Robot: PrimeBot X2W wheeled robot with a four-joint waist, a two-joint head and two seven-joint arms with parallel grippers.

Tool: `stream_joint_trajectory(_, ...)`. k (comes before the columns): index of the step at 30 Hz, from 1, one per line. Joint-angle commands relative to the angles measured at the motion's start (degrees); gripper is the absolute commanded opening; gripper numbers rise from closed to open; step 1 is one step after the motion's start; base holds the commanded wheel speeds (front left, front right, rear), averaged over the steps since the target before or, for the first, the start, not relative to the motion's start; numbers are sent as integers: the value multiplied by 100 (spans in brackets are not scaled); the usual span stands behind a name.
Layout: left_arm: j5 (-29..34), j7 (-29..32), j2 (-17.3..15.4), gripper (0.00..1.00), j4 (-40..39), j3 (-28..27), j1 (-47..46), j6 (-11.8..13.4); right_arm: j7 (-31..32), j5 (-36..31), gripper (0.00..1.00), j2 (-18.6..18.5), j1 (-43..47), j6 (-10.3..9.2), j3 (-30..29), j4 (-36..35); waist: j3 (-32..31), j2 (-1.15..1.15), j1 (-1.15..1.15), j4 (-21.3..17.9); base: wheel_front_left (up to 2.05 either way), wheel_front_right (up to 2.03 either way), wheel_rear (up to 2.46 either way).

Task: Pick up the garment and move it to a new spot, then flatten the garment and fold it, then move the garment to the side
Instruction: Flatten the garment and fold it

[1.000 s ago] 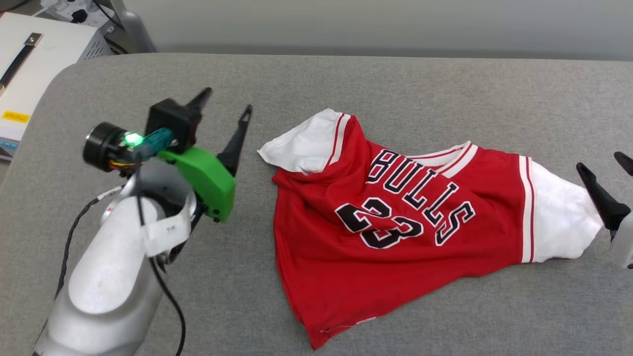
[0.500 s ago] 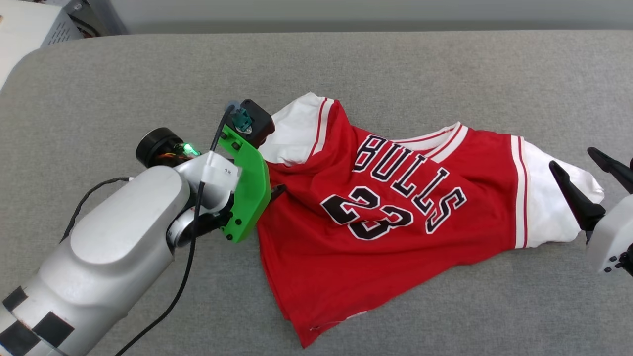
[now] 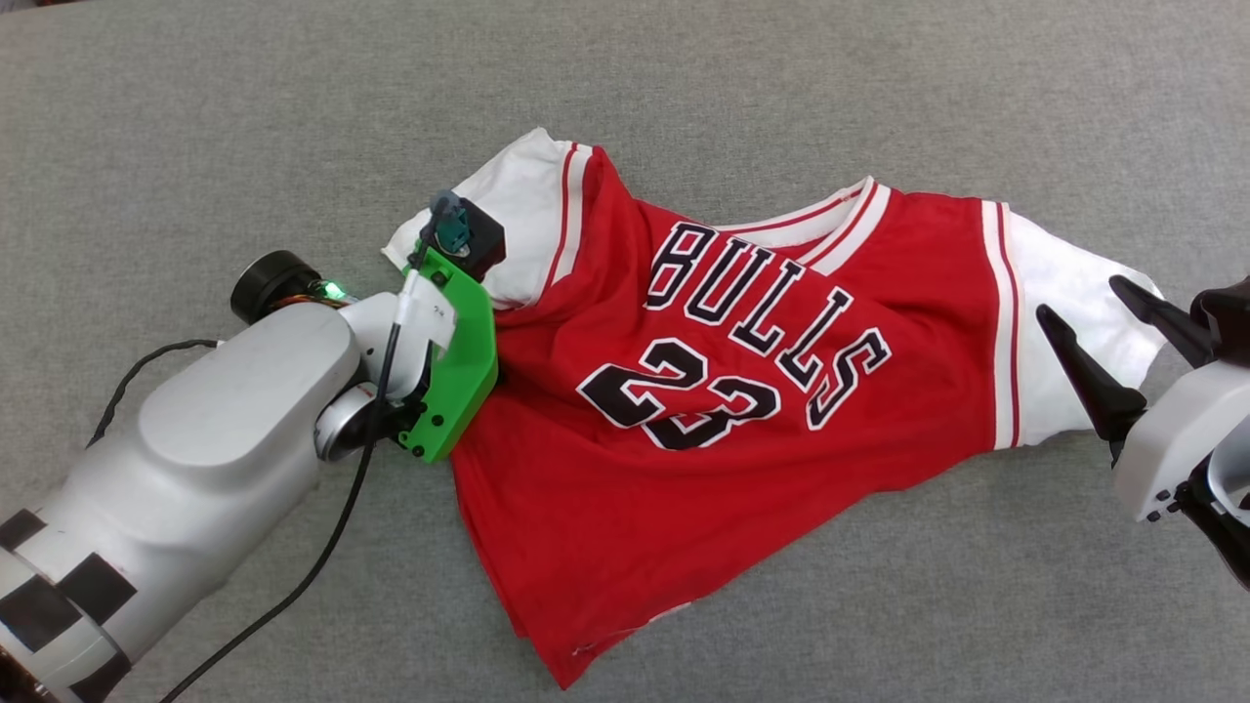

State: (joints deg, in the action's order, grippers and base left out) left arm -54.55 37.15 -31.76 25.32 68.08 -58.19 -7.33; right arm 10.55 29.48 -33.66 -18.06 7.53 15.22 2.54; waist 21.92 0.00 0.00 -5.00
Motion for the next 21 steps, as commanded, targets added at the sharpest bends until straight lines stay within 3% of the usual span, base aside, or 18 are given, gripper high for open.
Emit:
stream_joint_trajectory(1, -74, -57, 78, 0, 63, 292, 291, -15, -65, 17, 100, 11, -87, -4, 22, 56, -27, 0, 0, 0, 0, 0, 0)
stream_joint_trajectory(8, -135, -1254, -163, 0, -417, 311, 105, -15, -269, 116, 100, -67, 122, -4, -92, 308, -445, 0, 0, 212, 0, 0, 0)
stream_joint_trajectory(13, 72, -1665, -260, 0, -1045, 375, 178, -15, -376, 189, 100, -58, 365, -4, -237, 390, -743, 0, 0, 349, 0, 0, 0)
stream_joint_trajectory(21, 539, -1666, 289, 0, -1936, 496, 1001, 110, -438, 224, 100, -42, 663, -4, -510, 367, -887, 0, 0, 418, 0, 0, 0)
